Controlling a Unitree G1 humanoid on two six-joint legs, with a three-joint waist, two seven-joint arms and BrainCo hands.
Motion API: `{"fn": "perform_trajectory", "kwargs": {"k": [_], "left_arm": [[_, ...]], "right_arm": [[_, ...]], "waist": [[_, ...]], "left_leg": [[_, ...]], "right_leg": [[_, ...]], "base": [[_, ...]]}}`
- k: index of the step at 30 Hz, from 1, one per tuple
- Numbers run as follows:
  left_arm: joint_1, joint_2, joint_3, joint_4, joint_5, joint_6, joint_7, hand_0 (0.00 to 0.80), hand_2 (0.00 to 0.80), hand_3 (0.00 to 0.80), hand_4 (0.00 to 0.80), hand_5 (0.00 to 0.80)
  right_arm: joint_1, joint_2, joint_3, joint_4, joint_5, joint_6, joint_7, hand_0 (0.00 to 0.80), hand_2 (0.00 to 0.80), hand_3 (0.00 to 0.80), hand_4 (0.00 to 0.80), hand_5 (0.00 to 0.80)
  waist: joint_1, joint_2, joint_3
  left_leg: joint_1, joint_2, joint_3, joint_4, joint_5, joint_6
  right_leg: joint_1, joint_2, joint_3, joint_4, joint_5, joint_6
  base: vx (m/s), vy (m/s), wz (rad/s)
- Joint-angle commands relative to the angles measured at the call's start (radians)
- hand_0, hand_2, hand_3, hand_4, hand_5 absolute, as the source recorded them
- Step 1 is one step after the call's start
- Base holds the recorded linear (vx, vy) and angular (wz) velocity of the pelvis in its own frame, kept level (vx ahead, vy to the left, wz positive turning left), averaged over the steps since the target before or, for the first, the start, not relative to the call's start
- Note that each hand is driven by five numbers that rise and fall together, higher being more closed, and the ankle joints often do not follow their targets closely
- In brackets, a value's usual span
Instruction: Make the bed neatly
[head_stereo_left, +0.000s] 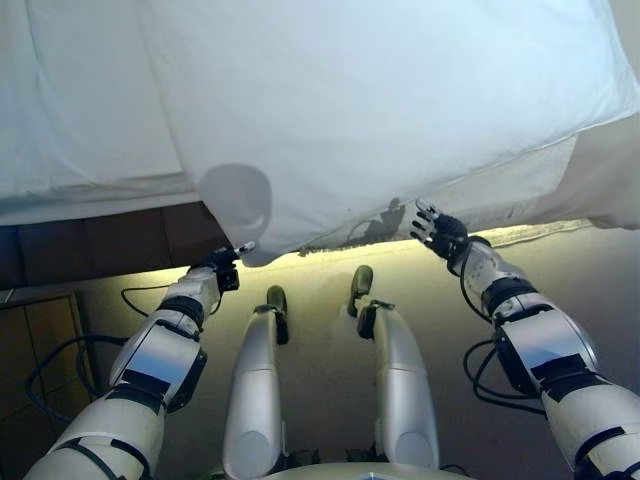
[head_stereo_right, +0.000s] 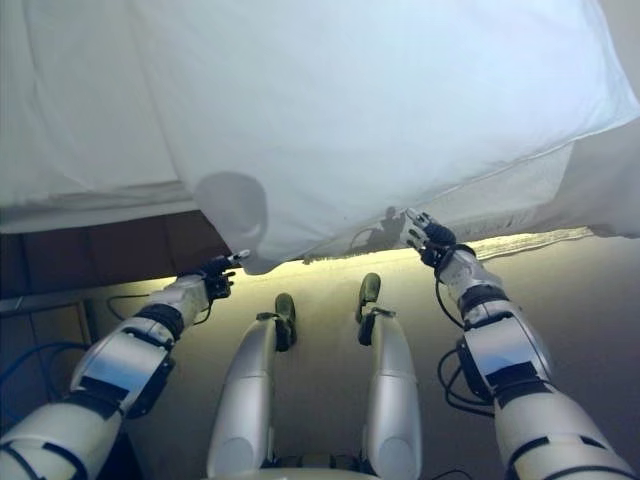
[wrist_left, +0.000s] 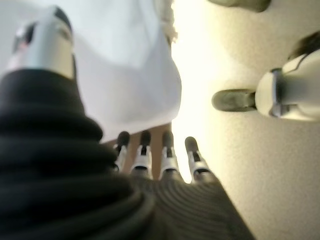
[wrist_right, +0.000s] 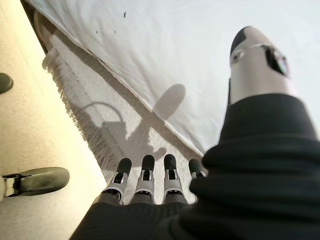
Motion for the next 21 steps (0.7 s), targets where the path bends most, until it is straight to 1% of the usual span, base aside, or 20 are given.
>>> {"fn": "perform_trajectory", "kwargs": {"k": [1, 5, 6, 7, 8, 9, 11, 12, 13, 14, 15, 17, 19, 21], "left_arm": [[0.01, -0.009, 0.031, 0.045, -0.049, 0.01, 0.041, 0.0, 0.0, 0.0, 0.0, 0.0], [-0.011, 0.007, 0.032, 0.036, -0.067, 0.031, 0.067, 0.0, 0.0, 0.0, 0.0, 0.0], [-0.011, 0.007, 0.032, 0.03, -0.072, 0.073, 0.079, 0.0, 0.0, 0.0, 0.0, 0.0], [0.005, 0.001, 0.028, 0.026, -0.033, 0.044, 0.088, 0.0, 0.0, 0.0, 0.0, 0.0], [0.04, -0.007, 0.023, 0.015, -0.029, 0.01, 0.083, 0.0, 0.0, 0.0, 0.0, 0.0], [0.102, -0.021, 0.027, 0.003, -0.017, -0.047, 0.071, 0.0, 0.0, 0.0, 0.0, 0.0], [0.154, -0.032, 0.025, -0.015, -0.011, -0.084, 0.073, 0.0, 0.0, 0.0, 0.0, 0.0], [0.171, -0.037, 0.023, -0.028, -0.062, -0.061, 0.067, 0.0, 0.0, 0.0, 0.0, 0.0], [0.201, -0.048, 0.022, -0.045, 0.006, -0.153, 0.063, 0.0, 0.0, 0.0, 0.0, 0.0], [0.253, -0.066, 0.012, -0.068, -0.028, -0.151, 0.051, 0.0, 0.0, 0.0, 0.0, 0.0], [0.335, -0.082, 0.0, -0.089, -0.014, -0.234, 0.041, 0.0, 0.0, 0.0, 0.0, 0.0], [0.414, -0.082, -0.011, -0.126, -0.006, -0.299, 0.021, 0.0, 0.0, 0.0, 0.0, 0.0], [0.484, -0.071, -0.019, -0.176, -0.001, -0.339, 0.0, 0.0, 0.0, 0.0, 0.0, 0.0], [0.537, -0.059, -0.012, -0.224, 0.008, -0.35, -0.011, 0.0, 0.0, 0.0, 0.0, 0.0]], "right_arm": [[-0.006, -0.037, 0.034, -0.003, 0.008, -0.01, 0.011, 0.0, 0.0, 0.0, 0.0, 0.0], [-0.041, -0.049, 0.044, -0.025, 0.015, -0.02, 0.024, 0.0, 0.0, 0.0, 0.0, 0.0], [-0.05, -0.049, 0.045, -0.035, 0.02, -0.025, 0.016, 0.0, 0.0, 0.0, 0.0, 0.0], [-0.054, -0.051, 0.052, -0.047, 0.033, -0.038, 0.011, 0.0, 0.0, 0.0, 0.0, 0.0], [-0.052, -0.06, 0.052, -0.058, 0.044, -0.052, 0.013, 0.0, 0.0, 0.0, 0.0, 0.0], [-0.053, -0.069, 0.047, -0.081, 0.043, -0.066, 0.006, 0.0, 0.0, 0.0, 0.0, 0.0], [-0.059, -0.07, 0.043, -0.111, 0.036, -0.069, -0.012, 0.0, 0.0, 0.0, 0.0, 0.0], [-0.066, -0.068, 0.044, -0.129, 0.036, -0.068, -0.027, 0.0, 0.0, 0.0, 0.0, 0.0], [-0.079, -0.08, 0.05, -0.15, 0.059, -0.061, -0.047, 0.0, 0.0, 0.0, 0.0, 0.0], [-0.088, -0.098, 0.048, -0.159, 0.073, -0.06, -0.044, 0.0, 0.0, 0.0, 0.0, 0.0], [-0.101, -0.127, 0.042, -0.178, 0.09, -0.059, -0.038, 0.0, 0.0, 0.0, 0.0, 0.0], [-0.105, -0.153, 0.029, -0.211, 0.094, -0.066, -0.028, 0.0, 0.0, 0.0, 0.0, 0.0], [-0.106, -0.169, 0.009, -0.23, 0.078, -0.08, -0.008, 0.0, 0.0, 0.0, 0.0, 0.0], [-0.119, -0.181, -0.003, -0.251, 0.067, -0.074, 0.001, 0.0, 0.0, 0.0, 0.0, 0.0]], "waist": [[0.01, 0.046, -0.058], [0.015, 0.047, -0.063], [0.018, 0.047, -0.064], [0.023, 0.047, -0.067], [0.031, 0.05, -0.064], [0.042, 0.055, -0.058], [0.049, 0.058, -0.054], [0.054, 0.059, -0.054], [0.063, 0.06, -0.055], [0.071, 0.064, -0.056], [0.084, 0.068, -0.055], [0.096, 0.075, -0.048], [0.107, 0.089, -0.035], [0.118, 0.1, -0.024]], "left_leg": [[-0.077, -0.006, -0.023, -0.048, 0.06, 0.024], [-0.138, -0.013, -0.038, -0.003, 0.058, 0.027], [-0.151, -0.016, -0.041, 0.008, 0.058, 0.028], [-0.157, -0.024, -0.046, 0.005, 0.059, 0.03], [-0.156, -0.03, -0.051, 0.001, 0.058, 0.03], [-0.156, -0.036, -0.054, -0.009, 0.066, 0.028], [-0.168, -0.034, -0.055, 0.005, 0.068, 0.028], [-0.184, -0.035, -0.057, 0.03, 0.066, 0.031], [-0.194, -0.041, -0.062, 0.041, 0.061, 0.033], [-0.199, -0.048, -0.068, 0.041, 0.061, 0.034], [-0.191, -0.054, -0.074, 0.022, 0.066, 0.034], [-0.169, -0.057, -0.077, -0.012, 0.075, 0.029], [-0.147, -0.057, -0.075, -0.035, 0.079, 0.024], [-0.126, -0.06, -0.073, -0.043, 0.08, 0.024]], "right_leg": [[-0.037, -0.011, 0.06, 0.076, -0.07, 0.03], [-0.09, -0.007, 0.06, 0.136, -0.084, 0.02], [-0.1, -0.008, 0.058, 0.146, -0.086, 0.017], [-0.104, -0.006, 0.055, 0.142, -0.088, 0.013], [-0.103, -0.008, 0.052, 0.137, -0.091, 0.011], [-0.102, -0.01, 0.048, 0.129, -0.083, 0.016], [-0.108, -0.015, 0.043, 0.14, -0.077, 0.017], [-0.117, -0.018, 0.041, 0.161, -0.078, 0.014], [-0.124, -0.02, 0.037, 0.17, -0.084, 0.008], [-0.128, -0.022, 0.035, 0.17, -0.085, 0.007], [-0.125, -0.026, 0.029, 0.158, -0.082, 0.009], [-0.11, -0.028, 0.022, 0.133, -0.076, 0.012], [-0.089, -0.033, 0.017, 0.114, -0.076, 0.013], [-0.067, -0.038, 0.012, 0.106, -0.08, 0.01]], "base": [[0.005, 0.0, 0.09], [0.022, -0.025, 0.07], [0.012, -0.067, 0.05], [-0.006, -0.083, 0.08], [-0.027, -0.086, 0.11], [-0.018, -0.056, 0.1], [0.022, -0.039, 0.09], [0.044, -0.06, 0.11], [0.023, -0.074, 0.16], [-0.026, -0.079, 0.24], [-0.043, -0.052, 0.26], [-0.045, -0.01, 0.19], [-0.023, 0.027, 0.22], [-0.006, 0.062, 0.15]]}}
